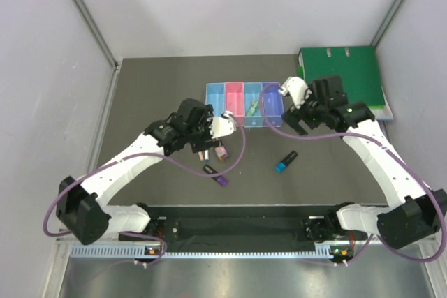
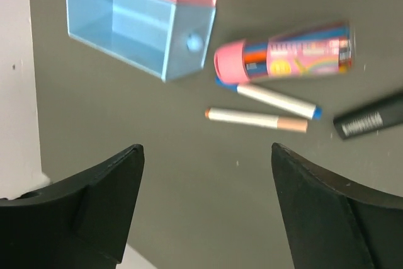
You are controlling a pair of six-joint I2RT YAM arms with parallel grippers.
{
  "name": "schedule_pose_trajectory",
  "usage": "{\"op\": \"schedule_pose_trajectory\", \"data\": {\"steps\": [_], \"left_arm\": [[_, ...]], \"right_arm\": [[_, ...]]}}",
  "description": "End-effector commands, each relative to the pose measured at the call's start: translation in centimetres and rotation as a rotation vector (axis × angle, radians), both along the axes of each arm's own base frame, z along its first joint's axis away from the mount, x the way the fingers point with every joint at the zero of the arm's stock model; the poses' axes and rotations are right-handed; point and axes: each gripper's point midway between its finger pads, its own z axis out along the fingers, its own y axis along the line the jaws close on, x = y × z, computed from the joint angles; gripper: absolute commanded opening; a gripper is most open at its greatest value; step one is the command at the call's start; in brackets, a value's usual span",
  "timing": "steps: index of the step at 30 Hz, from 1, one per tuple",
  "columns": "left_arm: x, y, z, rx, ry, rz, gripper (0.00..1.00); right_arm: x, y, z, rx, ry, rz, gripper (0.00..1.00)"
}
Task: Sort the stationery into containers
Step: Pick up the pen from the center of the board.
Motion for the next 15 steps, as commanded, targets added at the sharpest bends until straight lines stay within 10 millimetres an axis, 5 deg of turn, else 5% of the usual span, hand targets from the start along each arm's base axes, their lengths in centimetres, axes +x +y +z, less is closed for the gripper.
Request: {"op": "schedule_pose_trajectory", "data": {"steps": [1, 9, 15], "left_arm": [[-0.9, 2.3, 2.6, -0.004, -0.116, 0.034, 0.90], [-3.0, 3.0, 2.9, -0.032, -0.189, -0.053, 0.93], [-3.3, 3.5, 3.4, 0.028, -0.286, -0.147, 0.93]], "right_arm": [[-1.5, 4.9, 0.1, 0.078, 0.060, 0.112, 0.99], [1.1, 7.7, -0.7, 0.160, 0.127, 0.055, 1.00], [-0.7, 11.5, -2.2, 0.183, 0.193, 0.140, 1.00]]}}
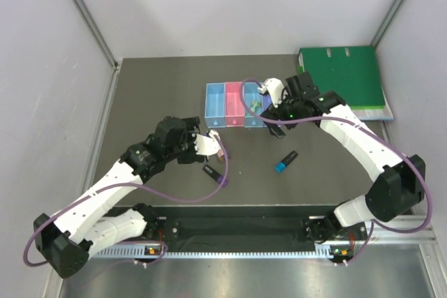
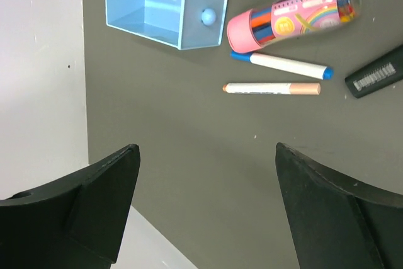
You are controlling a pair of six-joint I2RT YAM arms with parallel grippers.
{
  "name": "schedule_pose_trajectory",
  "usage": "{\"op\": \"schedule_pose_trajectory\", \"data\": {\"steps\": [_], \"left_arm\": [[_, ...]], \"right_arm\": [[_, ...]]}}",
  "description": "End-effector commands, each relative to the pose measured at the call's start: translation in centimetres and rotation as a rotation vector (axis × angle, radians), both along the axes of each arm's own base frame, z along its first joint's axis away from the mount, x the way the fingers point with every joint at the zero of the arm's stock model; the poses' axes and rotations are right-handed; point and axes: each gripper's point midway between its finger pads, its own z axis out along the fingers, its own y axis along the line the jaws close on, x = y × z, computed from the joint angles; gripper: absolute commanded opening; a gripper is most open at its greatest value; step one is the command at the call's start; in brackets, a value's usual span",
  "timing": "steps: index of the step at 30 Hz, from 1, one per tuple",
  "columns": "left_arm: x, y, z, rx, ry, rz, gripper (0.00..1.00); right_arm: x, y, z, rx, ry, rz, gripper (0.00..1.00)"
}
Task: Sort the stationery into containers
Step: Pick up the pen from the center of the board.
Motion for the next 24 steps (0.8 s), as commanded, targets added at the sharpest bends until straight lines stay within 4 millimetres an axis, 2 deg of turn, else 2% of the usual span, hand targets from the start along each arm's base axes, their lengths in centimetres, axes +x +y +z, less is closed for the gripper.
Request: {"op": "schedule_pose_trajectory", "data": {"steps": [1, 2, 5, 7, 10, 16, 20, 24], "left_arm": [[0.3, -0.3, 2.5, -0.002, -0.144, -0.078, 0.93], [0.2, -0.2, 2.8, -0.008, -0.159, -0.077, 0.93], [-0.1, 0.6, 5.0, -0.052, -0.240, -0.049, 0.94], [-0.4, 1.6, 7.2, -0.086, -0.320, -0.018, 0.95], [-1.3, 2.9, 8.6, -0.087, -0.397, -0.014, 0.96], [-3.2, 4.6, 10.0, -0.075, -0.477, -0.035, 0.96], [-3.6, 5.0, 10.4, -0.074, -0.495, -0.030, 0.96], [-3.9, 5.1, 10.9, -0.081, -0.513, -0.040, 0.96]], "right_arm": [[-1.0, 4.6, 1.4, 0.082, -0.014, 0.090, 1.00], [-1.6, 5.8, 1.3, 0.084, -0.014, 0.124, 1.00], [-1.7, 7.9, 0.4, 0.082, 0.007, 0.156, 1.00], [-1.6, 8.8, 0.1, 0.085, 0.015, 0.157, 1.00], [-1.4, 10.7, -0.7, 0.088, 0.030, 0.176, 1.00], [-1.3, 14.5, -2.7, 0.087, 0.070, 0.215, 1.00], [-1.7, 17.0, -4.4, 0.092, 0.113, 0.226, 1.00], [-2.2, 18.5, -5.6, 0.099, 0.157, 0.216, 1.00]]}}
